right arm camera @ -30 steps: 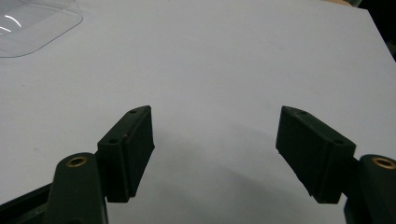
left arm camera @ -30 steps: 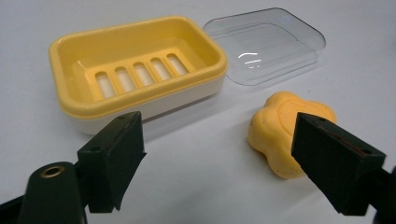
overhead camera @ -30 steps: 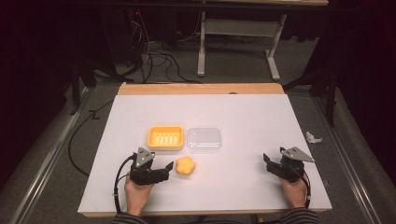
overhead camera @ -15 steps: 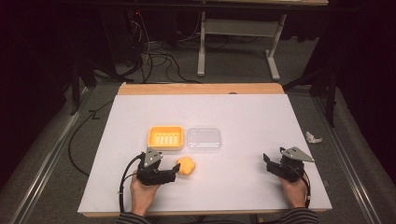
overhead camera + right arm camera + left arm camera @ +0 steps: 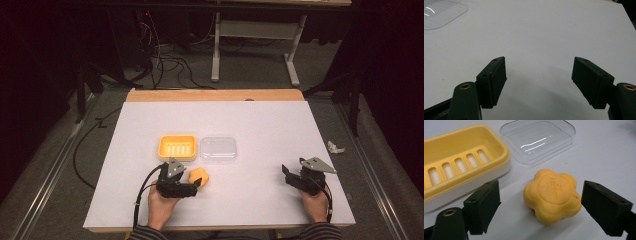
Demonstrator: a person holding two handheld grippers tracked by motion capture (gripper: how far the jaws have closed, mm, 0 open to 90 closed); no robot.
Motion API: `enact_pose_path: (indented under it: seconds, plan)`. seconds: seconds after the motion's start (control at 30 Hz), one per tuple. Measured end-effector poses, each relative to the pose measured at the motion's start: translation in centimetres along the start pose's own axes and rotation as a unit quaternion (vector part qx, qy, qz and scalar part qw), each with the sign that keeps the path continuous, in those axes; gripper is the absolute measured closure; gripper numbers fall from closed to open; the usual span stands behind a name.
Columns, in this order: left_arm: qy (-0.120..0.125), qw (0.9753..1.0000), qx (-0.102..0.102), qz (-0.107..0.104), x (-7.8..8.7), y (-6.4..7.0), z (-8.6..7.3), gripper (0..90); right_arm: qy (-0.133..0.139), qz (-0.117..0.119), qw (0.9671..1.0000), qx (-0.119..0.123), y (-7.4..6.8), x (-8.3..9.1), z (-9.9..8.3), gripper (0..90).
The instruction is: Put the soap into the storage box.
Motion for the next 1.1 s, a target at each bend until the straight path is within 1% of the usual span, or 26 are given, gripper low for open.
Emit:
enact_pose_path:
  seconds: [0.07, 0.2, 0.27, 0.33, 0.47, 0.6, 0.77, 0.9, 1.1]
  plan:
    - [-0.006, 1.0, -0.006, 0.0, -0.3, 0.2, 0.1, 15.9, 0.0, 0.0, 1.0, -0.001, 0.0, 0.0, 0.0, 28.2]
    - [-0.01, 0.9999, -0.01, -0.001, -0.7, 0.6, 0.3, 16.0, -0.001, 0.001, 1.0, -0.001, 0.0, 0.0, 0.0, 28.2]
    - [-0.011, 0.9999, -0.01, -0.002, -0.8, 0.6, 0.3, 15.9, -0.001, 0.001, 1.0, -0.001, 0.0, 0.0, 0.0, 28.2]
    - [-0.02, 0.9997, -0.01, -0.006, -1.1, 0.8, 0.2, 16.0, -0.002, 0.001, 1.0, -0.001, 0.0, 0.0, 0.0, 28.2]
    - [-0.027, 0.9996, -0.01, -0.003, -1.4, 0.8, 0.0, 15.9, -0.002, 0.001, 1.0, 0.0, 0.0, 0.0, 0.0, 28.2]
    - [-0.036, 0.9993, -0.011, -0.007, -1.9, 1.1, -0.1, 16.0, -0.002, 0.003, 1.0, -0.001, -0.1, 0.0, 0.0, 28.3]
    - [-0.045, 0.9988, -0.018, -0.003, -2.4, 1.2, 0.0, 16.2, -0.002, 0.002, 1.0, -0.001, 0.0, 0.0, 0.0, 28.3]
    - [-0.047, 0.9987, -0.018, -0.001, -2.7, 1.4, 0.2, 16.8, -0.003, 0.003, 1.0, -0.002, 0.0, 0.0, 0.0, 28.4]
    - [-0.058, 0.9982, -0.018, 0.003, -3.3, 1.4, 0.0, 17.9, -0.002, 0.003, 1.0, -0.001, 0.0, 0.0, 0.0, 28.4]
Point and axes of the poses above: each handheld gripper's, and its own axes: x roughly backward along the jaws, z roughly out of its top, y roughly to its right, the point moved 10 cm from there along -x, roughly forward along the jaws, and after that the axes turned 3 degrees about -z, right-handed, at the moved point
